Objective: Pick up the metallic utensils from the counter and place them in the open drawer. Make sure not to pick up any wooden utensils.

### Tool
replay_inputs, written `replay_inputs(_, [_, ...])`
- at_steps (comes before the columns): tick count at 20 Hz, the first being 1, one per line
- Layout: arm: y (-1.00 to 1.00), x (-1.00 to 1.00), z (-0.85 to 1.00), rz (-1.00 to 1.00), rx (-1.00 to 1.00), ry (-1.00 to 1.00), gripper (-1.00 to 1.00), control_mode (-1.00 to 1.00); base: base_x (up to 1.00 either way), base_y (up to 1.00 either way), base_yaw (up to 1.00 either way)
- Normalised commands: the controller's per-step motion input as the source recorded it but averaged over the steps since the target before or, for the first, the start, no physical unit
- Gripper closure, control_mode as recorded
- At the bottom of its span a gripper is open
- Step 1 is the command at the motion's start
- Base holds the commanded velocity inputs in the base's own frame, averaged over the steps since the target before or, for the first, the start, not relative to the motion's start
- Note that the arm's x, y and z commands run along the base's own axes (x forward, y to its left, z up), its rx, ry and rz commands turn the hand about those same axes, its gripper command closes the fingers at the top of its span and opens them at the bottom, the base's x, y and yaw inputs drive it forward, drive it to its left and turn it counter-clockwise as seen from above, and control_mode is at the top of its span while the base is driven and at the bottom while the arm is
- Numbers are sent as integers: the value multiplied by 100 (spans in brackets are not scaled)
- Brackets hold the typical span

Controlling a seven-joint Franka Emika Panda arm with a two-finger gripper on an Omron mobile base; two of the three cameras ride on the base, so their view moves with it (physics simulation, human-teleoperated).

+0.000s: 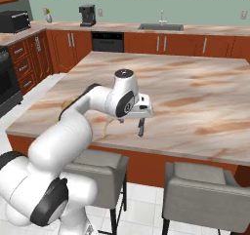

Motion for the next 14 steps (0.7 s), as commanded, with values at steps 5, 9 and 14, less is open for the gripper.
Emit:
replay_inputs(5, [0, 44, -20, 1, 0, 0, -100, -100, 0, 0, 0])
replay_inputs(9, [-4, 28, -37, 3, 0, 2, -100, -100, 0, 0, 0])
replay_inputs(14, [-15, 17, -39, 5, 0, 0, -100, -100, 0, 0, 0])
